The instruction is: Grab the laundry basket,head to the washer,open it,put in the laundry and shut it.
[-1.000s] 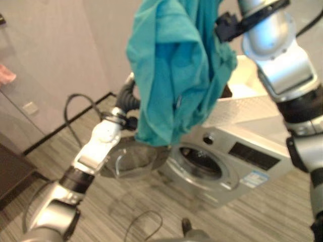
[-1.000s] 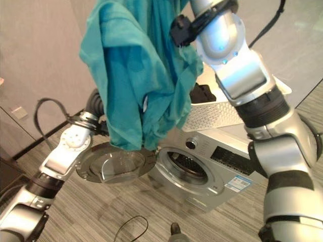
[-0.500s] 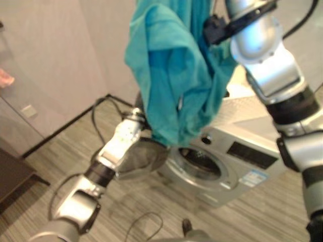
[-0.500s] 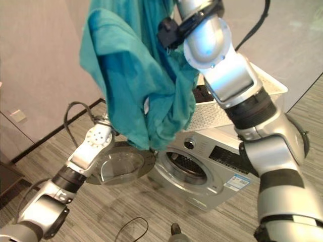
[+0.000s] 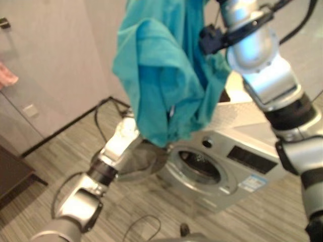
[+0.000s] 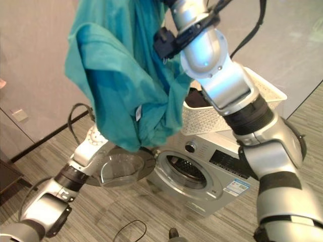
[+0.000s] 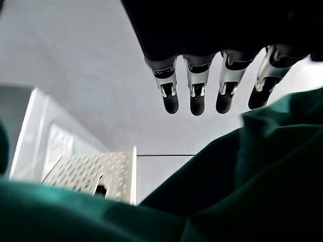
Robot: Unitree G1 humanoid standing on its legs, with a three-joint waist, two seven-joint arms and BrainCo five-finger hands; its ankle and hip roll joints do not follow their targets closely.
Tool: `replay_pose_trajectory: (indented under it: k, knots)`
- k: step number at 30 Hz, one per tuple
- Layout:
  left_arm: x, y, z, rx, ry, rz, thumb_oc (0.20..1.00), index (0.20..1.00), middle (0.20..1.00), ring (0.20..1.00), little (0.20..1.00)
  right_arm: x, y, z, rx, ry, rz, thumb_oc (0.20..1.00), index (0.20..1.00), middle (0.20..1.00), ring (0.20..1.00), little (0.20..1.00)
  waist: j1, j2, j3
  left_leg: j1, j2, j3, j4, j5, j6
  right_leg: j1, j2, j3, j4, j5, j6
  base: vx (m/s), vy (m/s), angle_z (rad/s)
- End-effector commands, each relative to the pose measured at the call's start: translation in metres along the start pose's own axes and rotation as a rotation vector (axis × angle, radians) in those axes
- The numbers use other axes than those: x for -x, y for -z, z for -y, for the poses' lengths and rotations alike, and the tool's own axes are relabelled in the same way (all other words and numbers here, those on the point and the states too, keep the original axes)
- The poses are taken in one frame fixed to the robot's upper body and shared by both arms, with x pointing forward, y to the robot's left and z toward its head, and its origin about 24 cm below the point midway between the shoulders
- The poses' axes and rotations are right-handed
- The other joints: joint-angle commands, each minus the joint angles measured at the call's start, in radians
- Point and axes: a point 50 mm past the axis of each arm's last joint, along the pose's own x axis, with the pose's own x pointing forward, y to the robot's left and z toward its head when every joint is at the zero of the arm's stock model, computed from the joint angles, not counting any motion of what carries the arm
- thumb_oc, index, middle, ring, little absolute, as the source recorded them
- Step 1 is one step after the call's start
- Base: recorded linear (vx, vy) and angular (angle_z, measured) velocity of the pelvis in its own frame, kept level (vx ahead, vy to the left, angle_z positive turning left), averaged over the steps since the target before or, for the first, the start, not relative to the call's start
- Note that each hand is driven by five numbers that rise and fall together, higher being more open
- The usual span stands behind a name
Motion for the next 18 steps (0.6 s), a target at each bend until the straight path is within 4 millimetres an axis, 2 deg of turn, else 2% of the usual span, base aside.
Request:
replay_pose_trajectory:
  k: [1, 10, 18]
  knots:
    - [-0.011, -0.023, 0.005, -0.011, 0.054, 0.120, 1.000, 1.000, 1.000, 1.000, 1.000, -0.015, -0.015, 0.019, -0.012, 0.087, 0.073, 0.200, 0.200, 0.200, 0.200, 0.200, 0.010, -0.026, -0.030, 0.061, 0.020, 0.035, 0.079, -0.153, 0.045, -0.125, -0.085, 0.039, 0.193, -0.061, 0.083, 0.00, 0.000, 0.00]
    - [-0.014, -0.020, 0.022, 0.140, 0.051, 0.130, 1.000, 1.000, 1.000, 1.000, 1.000, -0.017, -0.014, 0.013, -0.051, 0.101, 0.072, 0.200, 0.200, 0.200, 0.200, 0.200, -0.003, -0.028, -0.030, 0.063, 0.022, 0.044, 0.069, -0.147, 0.044, -0.132, -0.079, 0.046, 0.194, -0.063, 0.084, 0.00, 0.000, 0.00]
    - [-0.018, -0.033, 0.027, 0.232, 0.006, 0.218, 1.000, 1.000, 1.000, 1.000, 1.000, -0.016, -0.012, 0.007, -0.095, 0.113, 0.078, 0.200, 0.200, 0.200, 0.200, 0.200, -0.015, -0.036, -0.031, 0.070, 0.027, 0.057, 0.059, -0.143, 0.039, -0.137, -0.072, 0.049, 0.196, -0.062, 0.083, 0.00, -0.001, 0.00]
